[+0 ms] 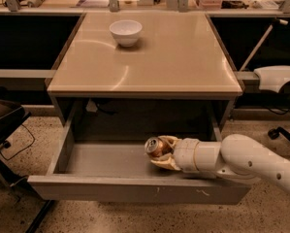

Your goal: Place orange can into top drawer

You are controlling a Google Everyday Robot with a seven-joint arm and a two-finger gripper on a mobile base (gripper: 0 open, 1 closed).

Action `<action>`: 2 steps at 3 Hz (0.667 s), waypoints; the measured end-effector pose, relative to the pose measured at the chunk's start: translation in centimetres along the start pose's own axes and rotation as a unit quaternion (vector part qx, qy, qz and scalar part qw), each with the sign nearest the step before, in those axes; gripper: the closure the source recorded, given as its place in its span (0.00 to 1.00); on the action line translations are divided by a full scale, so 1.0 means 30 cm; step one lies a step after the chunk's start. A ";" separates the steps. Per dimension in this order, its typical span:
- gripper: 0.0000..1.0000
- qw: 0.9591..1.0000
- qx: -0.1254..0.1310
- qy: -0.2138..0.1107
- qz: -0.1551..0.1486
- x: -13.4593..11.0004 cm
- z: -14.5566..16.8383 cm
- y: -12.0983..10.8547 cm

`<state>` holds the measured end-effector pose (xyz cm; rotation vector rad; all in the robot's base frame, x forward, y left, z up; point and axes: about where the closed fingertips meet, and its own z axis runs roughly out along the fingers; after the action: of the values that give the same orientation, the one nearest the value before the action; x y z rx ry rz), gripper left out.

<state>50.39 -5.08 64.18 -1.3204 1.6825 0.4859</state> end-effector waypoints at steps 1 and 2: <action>0.58 1.000 0.000 0.000 0.000 0.000 0.000 0.000; 0.35 1.000 0.000 0.000 0.000 0.000 0.000 0.000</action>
Offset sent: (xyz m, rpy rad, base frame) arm 0.0000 0.0000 0.0000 0.0000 0.0000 0.0000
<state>50.39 -5.07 64.18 -1.3205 1.6825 0.4860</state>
